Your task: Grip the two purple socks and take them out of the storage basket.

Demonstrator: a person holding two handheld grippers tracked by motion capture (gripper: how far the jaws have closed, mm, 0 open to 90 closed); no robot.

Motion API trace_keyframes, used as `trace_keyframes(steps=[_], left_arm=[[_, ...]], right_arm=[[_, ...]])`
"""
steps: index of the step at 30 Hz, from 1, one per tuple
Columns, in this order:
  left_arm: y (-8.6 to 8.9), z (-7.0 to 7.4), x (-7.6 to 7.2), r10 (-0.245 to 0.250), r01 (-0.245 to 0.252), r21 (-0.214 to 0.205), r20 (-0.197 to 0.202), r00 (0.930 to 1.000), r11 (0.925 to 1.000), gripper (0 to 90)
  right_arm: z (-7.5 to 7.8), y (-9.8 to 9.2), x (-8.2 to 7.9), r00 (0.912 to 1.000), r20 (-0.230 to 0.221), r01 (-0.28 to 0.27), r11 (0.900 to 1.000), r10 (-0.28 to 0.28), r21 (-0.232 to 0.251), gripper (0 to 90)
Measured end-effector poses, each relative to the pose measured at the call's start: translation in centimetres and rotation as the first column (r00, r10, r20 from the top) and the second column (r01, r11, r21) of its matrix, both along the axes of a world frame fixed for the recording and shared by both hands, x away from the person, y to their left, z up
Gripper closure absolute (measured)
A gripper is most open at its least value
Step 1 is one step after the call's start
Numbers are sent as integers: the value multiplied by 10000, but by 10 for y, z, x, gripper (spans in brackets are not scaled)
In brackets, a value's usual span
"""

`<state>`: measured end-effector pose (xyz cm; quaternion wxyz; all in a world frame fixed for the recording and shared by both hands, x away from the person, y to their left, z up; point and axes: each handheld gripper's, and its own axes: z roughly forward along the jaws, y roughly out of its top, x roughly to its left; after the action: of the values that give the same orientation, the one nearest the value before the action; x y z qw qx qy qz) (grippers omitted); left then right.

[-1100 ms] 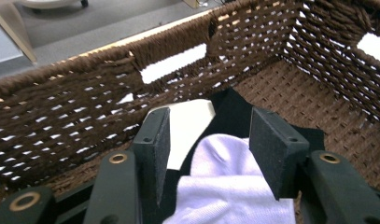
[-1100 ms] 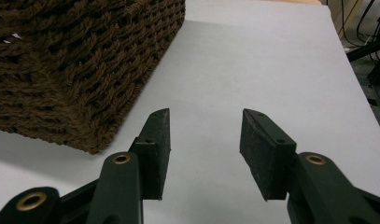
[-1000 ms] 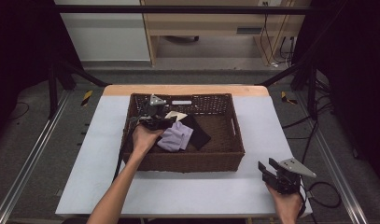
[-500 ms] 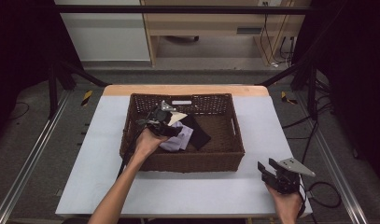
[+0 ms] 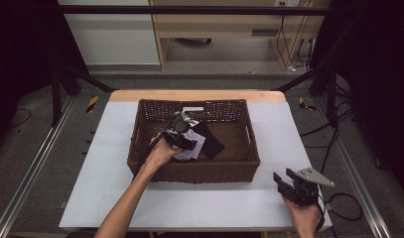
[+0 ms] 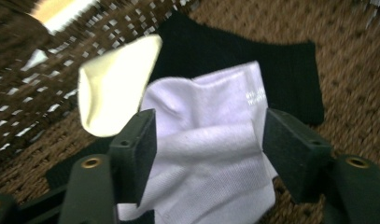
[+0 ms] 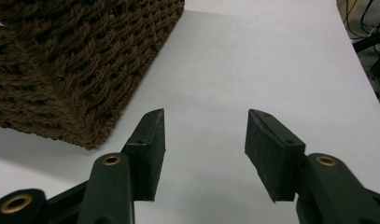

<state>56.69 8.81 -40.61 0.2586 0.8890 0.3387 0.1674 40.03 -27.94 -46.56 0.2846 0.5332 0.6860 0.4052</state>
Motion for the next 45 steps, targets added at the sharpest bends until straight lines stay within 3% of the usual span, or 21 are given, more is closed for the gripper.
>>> trace_keyframes(steps=[2, 4, 13, 17, 20, 23, 26, 28, 30, 34, 41, 45], left_arm=[[-3, -2, 0, -62, 67, 322, -149, 9999, 9995, 382], [-2, -3, 1, -24, 36, 355, -328, 9995, 9994, 442], [4, -4, 6, 474, -458, 230, -778, 9958, 9987, 791], [6, -4, 6, 532, -523, 120, -847, 9950, 9986, 851], [7, -3, 5, 546, -546, 21, -789, 9954, 9985, 858], [9, 0, 4, 667, -676, -234, -407, 9969, 9974, 840], [9, 3, 3, 761, -761, -481, 1, 9971, 9959, 584], [9, 2, 5, 718, -734, -642, -274, 9970, 9952, 475], [7, 3, 8, 683, -703, -619, -339, 9971, 9956, 431], [7, 7, 14, 743, -774, -838, -389, 9965, 9935, 426], [6, 4, 22, 609, -643, -429, -759, 9953, 9970, 482], [4, 0, 24, 472, -526, -495, -1031, 9935, 9974, 548]], right_arm=[[0, 0, 0, 10000, -1, -14, 10000, 14, -54, 478], [0, 0, 0, 10000, -46, -30, 10000, 30, -19, 478], [0, 0, -1, 10000, -1, -76, 10000, 76, -62, 488], [0, -1, -1, 10000, 19, -61, 10000, 61, -36, 493], [0, -2, -1, 10000, 47, -59, 10000, 59, -23, 497], [0, -2, -2, 10000, 43, -40, 10000, 40, -29, 498], [0, -2, -2, 10000, 33, -42, 10000, 43, -35, 496], [-1, -2, -1, 10000, 46, -61, 10000, 61, -60, 494], [-1, -1, 0, 10000, -19, -73, 10000, 73, -42, 492], [-1, -1, 1, 10000, -67, -49, 10000, 49, -61, 488], [-2, -3, 0, 10000, -78, -57, 10000, 57, 26, 487], [-2, -3, 1, 9999, -91, -84, 10000, 84, -3, 487]])
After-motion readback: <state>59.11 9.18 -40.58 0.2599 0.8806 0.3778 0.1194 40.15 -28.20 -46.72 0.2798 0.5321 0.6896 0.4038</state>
